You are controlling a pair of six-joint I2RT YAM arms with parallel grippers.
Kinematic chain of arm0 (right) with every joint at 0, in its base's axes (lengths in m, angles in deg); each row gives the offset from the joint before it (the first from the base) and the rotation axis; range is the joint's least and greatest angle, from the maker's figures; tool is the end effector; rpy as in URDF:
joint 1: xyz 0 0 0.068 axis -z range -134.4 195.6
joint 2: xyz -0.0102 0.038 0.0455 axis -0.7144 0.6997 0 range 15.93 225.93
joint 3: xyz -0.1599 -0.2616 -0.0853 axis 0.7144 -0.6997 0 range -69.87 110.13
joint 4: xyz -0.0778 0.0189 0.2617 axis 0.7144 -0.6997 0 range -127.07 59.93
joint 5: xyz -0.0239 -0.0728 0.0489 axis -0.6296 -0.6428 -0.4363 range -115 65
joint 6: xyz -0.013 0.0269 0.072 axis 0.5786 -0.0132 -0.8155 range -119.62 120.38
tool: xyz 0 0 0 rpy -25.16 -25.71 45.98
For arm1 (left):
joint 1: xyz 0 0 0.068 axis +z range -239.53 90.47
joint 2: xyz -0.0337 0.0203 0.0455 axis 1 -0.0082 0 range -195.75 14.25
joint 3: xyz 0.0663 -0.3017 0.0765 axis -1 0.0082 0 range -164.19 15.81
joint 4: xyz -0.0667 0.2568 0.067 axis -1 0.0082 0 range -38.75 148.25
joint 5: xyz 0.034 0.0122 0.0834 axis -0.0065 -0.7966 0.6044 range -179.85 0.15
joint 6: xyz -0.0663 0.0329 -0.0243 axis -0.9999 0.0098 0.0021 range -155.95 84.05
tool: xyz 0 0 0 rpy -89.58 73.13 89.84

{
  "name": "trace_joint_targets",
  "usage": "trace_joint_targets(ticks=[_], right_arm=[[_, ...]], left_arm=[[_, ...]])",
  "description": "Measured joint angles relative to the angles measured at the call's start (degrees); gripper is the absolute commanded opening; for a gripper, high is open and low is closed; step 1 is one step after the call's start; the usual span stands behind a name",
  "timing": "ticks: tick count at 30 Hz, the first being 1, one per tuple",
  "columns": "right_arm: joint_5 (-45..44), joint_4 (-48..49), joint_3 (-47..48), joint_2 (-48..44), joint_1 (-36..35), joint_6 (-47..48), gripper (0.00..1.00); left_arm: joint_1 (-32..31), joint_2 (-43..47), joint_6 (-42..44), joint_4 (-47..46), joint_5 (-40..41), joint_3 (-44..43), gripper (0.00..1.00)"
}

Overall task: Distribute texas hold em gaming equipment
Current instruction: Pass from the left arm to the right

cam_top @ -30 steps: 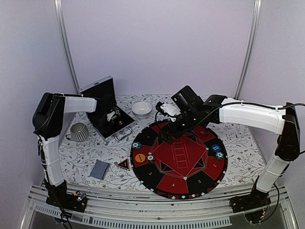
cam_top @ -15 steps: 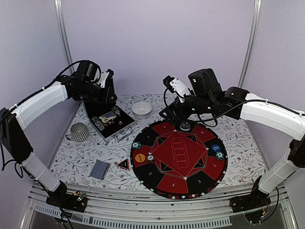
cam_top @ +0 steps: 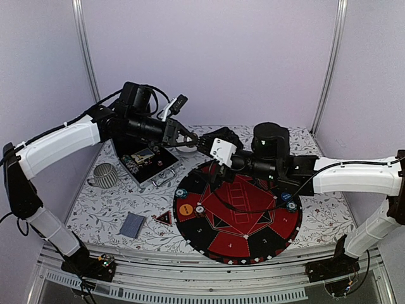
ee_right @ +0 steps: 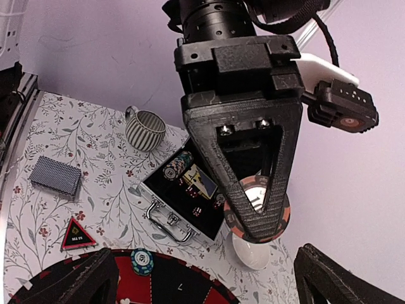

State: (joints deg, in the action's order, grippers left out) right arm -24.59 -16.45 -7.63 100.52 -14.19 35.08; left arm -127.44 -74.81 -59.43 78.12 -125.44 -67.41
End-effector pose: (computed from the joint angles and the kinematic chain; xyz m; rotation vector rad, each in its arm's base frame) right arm 0.1964 0.3382 0.3589 -1.2769 1.1735 0.3292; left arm 0.2803 -0.2674 0.3884 0.6794 2.2007 -1.2588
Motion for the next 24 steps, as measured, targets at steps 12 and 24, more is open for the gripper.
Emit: trace_joint_targets(ticks=[12, 24], right_arm=[[0.24, 8.96, 0.42, 2.05, 0.24, 10.6, 0.68], [-0.04, 8.35, 0.96, 3.19, 0.9, 12.48, 0.46]], left_arm=[[-2.93, 0.24, -3.58, -2.99, -6.36, 1.55, 0.0], [-3.3, 0.33, -4.5, -4.61, -7.69, 1.66, 0.0]])
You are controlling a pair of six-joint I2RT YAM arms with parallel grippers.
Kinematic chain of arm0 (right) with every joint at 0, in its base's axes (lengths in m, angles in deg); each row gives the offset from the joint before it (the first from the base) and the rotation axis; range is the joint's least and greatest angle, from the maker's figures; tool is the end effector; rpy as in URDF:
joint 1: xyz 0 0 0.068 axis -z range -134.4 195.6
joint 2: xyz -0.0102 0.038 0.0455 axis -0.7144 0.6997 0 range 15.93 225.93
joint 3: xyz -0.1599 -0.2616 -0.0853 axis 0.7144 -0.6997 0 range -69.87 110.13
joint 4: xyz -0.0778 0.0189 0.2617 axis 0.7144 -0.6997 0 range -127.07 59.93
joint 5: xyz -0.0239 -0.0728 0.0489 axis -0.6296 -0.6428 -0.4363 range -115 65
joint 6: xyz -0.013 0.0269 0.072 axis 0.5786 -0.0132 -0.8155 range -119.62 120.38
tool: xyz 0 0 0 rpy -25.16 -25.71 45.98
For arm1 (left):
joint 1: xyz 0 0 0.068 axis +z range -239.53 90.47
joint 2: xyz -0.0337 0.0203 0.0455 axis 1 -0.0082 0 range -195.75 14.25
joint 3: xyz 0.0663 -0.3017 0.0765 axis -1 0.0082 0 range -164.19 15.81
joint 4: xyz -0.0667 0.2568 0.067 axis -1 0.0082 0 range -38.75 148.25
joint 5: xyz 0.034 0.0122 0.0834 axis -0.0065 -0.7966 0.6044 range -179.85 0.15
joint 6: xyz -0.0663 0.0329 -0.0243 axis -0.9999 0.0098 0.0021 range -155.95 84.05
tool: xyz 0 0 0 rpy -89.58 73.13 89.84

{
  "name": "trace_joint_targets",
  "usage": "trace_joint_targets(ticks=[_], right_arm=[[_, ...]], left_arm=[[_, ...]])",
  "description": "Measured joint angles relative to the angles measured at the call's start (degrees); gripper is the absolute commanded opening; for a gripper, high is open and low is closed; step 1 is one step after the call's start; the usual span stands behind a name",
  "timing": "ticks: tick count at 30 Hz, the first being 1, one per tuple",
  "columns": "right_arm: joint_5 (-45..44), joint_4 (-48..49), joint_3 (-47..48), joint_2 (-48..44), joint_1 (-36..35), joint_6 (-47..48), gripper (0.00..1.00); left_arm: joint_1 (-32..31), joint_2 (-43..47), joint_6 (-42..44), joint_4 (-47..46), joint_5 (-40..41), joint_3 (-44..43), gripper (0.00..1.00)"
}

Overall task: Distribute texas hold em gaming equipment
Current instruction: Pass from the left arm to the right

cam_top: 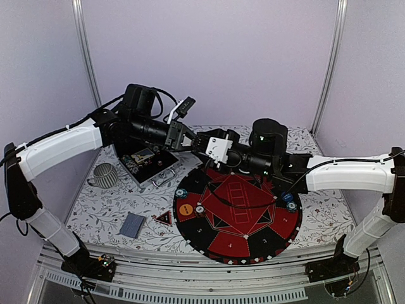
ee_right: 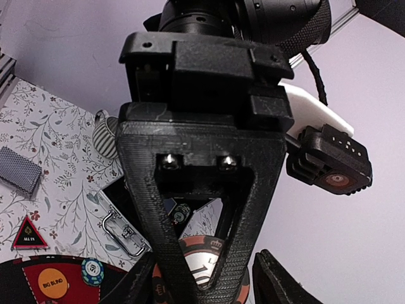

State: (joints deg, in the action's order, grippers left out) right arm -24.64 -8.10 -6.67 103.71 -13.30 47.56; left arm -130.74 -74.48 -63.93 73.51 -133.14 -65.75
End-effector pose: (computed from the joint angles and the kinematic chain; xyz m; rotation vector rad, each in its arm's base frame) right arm 0.2104 0.3495 0.3648 -1.2963 0.9694 0.1629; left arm 0.2582 -0.2868 0.3913 0.7728 2.1630 -1.4730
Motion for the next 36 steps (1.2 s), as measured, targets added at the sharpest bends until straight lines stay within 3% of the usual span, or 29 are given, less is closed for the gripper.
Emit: trace_joint_targets(ticks=[9, 11, 13, 24, 31, 36], right_arm=[[-0.48, -1.09, 0.37, 0.44, 0.22, 0.0, 0.3], [-0.74, -1.4, 0.44, 0.52, 0.2, 0.0, 0.21], [-0.92, -1.66, 0.57, 0.55, 0.2, 0.0, 0.04], [-1.62, -3.52, -1.44, 0.52, 0.11, -3.1, 0.02], [-2.03, -3.1, -8.94, -1.9, -0.31, -9.9, 0.02], [-4.17, -4.66, -14.29, -4.52, -0.28, -14.71, 0.02]], left_arm=[[0.0, 0.02, -0.94, -0.74, 0.35, 0.61, 0.0], [0.0, 0.02, -1.01, -1.01, 0.46, 0.85, 0.0], [0.0, 0.02, -1.07, -1.2, 0.5, 0.96, 0.0], [-0.09, 0.0, -5.75, -8.92, -0.66, 7.41, 0.14], [-2.32, -3.41, -11.91, -17.07, -2.34, 13.16, 0.02], [-4.17, -9.55, -14.51, -21.46, -4.48, 12.94, 0.01]])
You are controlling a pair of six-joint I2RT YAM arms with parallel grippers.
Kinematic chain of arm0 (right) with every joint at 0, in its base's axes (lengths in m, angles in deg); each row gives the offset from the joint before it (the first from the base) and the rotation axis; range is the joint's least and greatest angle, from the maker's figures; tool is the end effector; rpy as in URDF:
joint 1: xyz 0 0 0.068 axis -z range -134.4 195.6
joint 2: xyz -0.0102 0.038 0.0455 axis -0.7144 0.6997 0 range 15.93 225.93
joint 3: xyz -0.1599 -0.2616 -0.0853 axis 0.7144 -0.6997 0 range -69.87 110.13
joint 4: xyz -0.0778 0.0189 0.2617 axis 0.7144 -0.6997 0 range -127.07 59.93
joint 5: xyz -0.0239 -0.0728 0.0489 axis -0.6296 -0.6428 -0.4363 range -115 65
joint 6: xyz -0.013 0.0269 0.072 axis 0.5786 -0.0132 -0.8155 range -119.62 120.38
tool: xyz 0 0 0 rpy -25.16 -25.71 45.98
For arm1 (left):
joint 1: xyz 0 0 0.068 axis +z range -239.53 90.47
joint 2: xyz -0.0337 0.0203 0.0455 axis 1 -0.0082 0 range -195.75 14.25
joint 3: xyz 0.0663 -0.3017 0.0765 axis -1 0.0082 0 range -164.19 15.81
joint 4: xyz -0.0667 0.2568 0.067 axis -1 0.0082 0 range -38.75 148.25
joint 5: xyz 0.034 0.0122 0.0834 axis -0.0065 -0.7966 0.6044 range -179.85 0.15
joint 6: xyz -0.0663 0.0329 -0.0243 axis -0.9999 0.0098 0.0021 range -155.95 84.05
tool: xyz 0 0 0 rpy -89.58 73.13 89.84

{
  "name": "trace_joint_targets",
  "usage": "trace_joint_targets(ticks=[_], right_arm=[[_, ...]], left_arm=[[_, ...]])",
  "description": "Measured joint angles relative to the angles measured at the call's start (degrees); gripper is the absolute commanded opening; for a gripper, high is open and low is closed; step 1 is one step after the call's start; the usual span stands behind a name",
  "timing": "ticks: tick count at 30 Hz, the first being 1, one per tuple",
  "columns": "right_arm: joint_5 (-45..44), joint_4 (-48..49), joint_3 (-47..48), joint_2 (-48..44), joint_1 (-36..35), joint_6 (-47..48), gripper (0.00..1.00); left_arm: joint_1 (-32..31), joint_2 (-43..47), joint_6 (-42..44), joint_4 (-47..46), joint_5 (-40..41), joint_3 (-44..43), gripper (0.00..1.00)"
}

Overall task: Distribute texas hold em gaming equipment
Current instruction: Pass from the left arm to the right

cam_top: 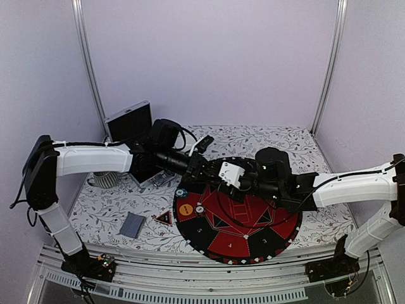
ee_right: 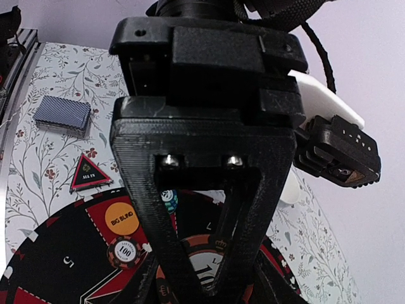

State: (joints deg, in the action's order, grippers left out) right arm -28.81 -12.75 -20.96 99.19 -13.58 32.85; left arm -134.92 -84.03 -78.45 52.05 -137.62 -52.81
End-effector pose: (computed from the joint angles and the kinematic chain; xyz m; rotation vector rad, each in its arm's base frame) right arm 0.1907 0.3109 0.2849 -1.3124 1.3396 0.2595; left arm 0.2605 -0.3343 0.2853 0.6598 2.3539 -1.6963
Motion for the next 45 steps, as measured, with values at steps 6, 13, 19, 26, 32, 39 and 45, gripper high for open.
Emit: trace_joint_targets(ticks=[6, 13, 19, 26, 32, 39, 45], right_arm=[[-1.73, -1.16, -3.39, -1.49, 0.0, -4.02, 0.23], [-2.43, -4.15, -4.79, -1.7, 0.31, -8.15, 0.48], [-4.76, -7.26, -6.88, -5.38, 1.18, -12.37, 0.77], [-3.45, -13.33, -6.93, -10.99, 1.84, -16.63, 0.99], [-0.02, -22.8, -3.45, -17.25, 5.53, -24.72, 0.99], [-2.4, -32.68, 2.43, -20.48, 7.87, -33.22, 0.99], [-1.81, -42.12, 4.66, -20.52, 9.05, -38.73, 1.0]], left_arm=[[-0.96, -4.66, -2.49, -3.48, -1.73, -0.66, 0.0], [-1.73, -8.85, -4.24, -6.05, -3.13, -1.31, 0.0], [-2.12, -9.38, -4.46, -7.8, -2.05, -1.31, 0.0], [-2.25, -11.72, -4.7, -8.37, -0.61, -1.31, 0.0], [-4.5, -20.31, -1.88, -3.5, 0.28, -6.62, 0.0], [-11.56, -32.46, 7.5, 11.15, 1.73, -21.81, 0.0], [-13.42, -30.56, 3.85, 5.73, -1.64, -14.69, 0.0]])
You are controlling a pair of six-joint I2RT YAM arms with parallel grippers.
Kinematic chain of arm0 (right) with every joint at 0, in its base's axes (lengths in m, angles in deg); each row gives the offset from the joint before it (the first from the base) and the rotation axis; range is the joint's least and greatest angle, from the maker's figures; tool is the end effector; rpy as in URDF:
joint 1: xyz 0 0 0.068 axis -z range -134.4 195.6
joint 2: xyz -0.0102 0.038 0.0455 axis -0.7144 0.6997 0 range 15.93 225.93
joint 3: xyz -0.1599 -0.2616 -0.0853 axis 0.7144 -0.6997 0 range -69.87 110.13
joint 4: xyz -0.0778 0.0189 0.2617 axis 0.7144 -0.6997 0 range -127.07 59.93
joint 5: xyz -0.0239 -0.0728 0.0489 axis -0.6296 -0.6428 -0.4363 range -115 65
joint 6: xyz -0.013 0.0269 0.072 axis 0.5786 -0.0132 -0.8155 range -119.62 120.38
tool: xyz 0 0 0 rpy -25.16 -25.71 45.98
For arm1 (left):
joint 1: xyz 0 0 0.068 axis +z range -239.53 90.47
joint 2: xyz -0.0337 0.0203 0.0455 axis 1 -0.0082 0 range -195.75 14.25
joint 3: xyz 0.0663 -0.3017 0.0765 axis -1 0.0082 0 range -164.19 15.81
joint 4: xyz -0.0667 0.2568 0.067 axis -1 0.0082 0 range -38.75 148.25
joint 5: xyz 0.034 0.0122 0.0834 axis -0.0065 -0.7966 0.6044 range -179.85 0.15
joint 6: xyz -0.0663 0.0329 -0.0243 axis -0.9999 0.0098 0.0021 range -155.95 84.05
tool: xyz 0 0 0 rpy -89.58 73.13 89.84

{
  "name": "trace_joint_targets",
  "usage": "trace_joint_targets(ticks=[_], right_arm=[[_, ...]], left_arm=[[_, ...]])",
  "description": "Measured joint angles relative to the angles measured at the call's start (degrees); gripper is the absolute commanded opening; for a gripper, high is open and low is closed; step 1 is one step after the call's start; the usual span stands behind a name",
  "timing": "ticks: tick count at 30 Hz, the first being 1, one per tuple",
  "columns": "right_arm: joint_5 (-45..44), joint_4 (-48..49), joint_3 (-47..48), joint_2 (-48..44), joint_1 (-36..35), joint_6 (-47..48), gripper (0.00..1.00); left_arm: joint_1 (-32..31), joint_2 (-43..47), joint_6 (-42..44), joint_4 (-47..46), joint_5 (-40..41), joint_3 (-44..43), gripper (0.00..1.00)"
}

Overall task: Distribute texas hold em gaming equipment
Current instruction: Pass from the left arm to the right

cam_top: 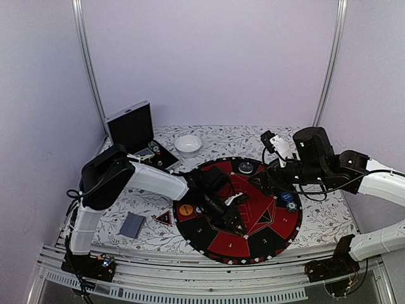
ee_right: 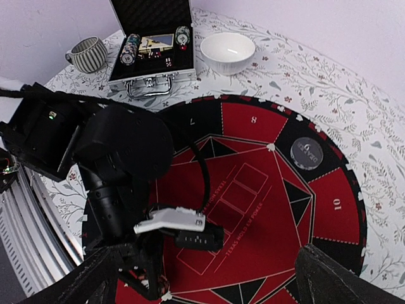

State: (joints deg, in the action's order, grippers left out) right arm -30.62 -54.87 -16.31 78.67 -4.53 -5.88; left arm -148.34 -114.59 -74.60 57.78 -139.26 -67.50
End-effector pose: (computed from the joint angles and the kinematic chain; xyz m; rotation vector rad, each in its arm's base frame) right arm 0.1706 0.1940 0.3294 -0.7671 2.0587 0.4568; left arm 0.2211 -0.4629 0.1210 -0.8387 -2.4269 1.4249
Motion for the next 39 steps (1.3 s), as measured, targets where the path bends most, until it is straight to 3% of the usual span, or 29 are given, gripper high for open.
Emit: trace_joint_targets(ticks=[5, 11, 15, 19, 26, 34, 39], right_arm=[[4.55, -5.01, 3.52, 0.07, 1.46, -5.88, 0.94], [6.91, -4.39, 6.97, 3.26, 1.4, -8.76, 0.87], [8.48, 6.16, 0.9, 2.93, 0.44, -2.47, 0.88], [12.11, 23.21, -7.61, 1.01, 0.02, 8.28, 0.89], [16.0, 42.6, -10.69, 4.42, 1.27, 24.87, 0.86], [19.17, 47.21, -8.85, 9.64, 2.19, 31.93, 0.74], [19.98, 48.5, -8.83, 10.34, 2.25, 32.17, 0.59]], left_arm=[[3.04, 6.4, -8.59, -9.09, 1.77, 7.28, 0.0], [8.09, 18.43, -21.0, -27.28, 4.57, 15.78, 0.0], [11.58, 21.9, -30.67, -41.99, 4.48, 19.56, 0.0], [12.09, 21.88, -36.3, -49.07, 3.61, 19.15, 0.0], [11.61, 23.34, -38.23, -48.28, 3.54, 18.08, 0.0], [11.54, 25.64, -36.92, -45.59, 3.61, 16.41, 0.0], [11.32, 25.66, -36.59, -44.94, 3.58, 16.17, 0.0]])
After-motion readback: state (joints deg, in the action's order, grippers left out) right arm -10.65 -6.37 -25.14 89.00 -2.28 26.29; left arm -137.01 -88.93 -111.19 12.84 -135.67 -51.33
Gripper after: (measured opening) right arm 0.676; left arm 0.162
